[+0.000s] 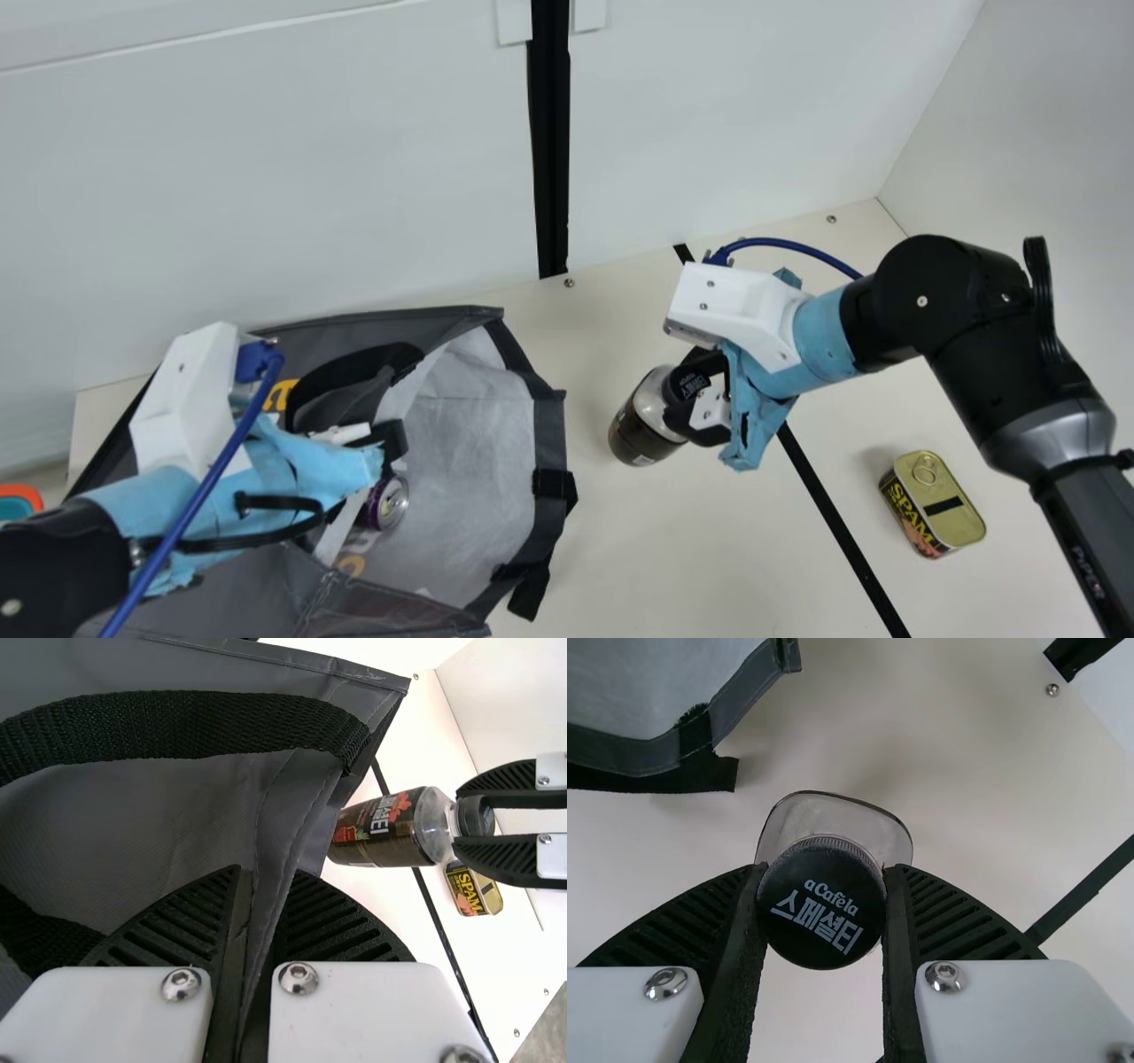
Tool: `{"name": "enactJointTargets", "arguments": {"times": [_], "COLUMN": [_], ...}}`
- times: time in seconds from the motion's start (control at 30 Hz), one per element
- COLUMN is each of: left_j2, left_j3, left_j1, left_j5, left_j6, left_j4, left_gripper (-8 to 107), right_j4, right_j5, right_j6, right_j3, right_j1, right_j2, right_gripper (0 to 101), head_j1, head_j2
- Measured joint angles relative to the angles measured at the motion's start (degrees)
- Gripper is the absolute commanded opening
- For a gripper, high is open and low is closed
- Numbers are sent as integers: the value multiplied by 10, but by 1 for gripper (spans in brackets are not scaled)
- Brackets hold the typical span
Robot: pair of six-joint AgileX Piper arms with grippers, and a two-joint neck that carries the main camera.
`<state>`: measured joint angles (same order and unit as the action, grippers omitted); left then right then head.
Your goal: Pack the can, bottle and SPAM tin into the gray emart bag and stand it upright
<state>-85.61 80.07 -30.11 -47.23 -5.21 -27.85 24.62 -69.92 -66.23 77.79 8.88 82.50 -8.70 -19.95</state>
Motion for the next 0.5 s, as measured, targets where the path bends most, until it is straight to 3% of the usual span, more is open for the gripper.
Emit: {"name": "enactJointTargets", "arguments": {"times": [0.5], "left_j2": [0], "left_j3": [0], "left_j1": [0], "left_j5": [0], "left_j6": [0], "left_j4": [0], "left_gripper": [-8], "right_j4": [5], "right_j5": [0], "right_j6": [-27], "right_j3": [-28], "right_j1": [-7], "right_j2": [-23], "right_gripper": [0], "head_j1": [0], "head_j2": [1]}}
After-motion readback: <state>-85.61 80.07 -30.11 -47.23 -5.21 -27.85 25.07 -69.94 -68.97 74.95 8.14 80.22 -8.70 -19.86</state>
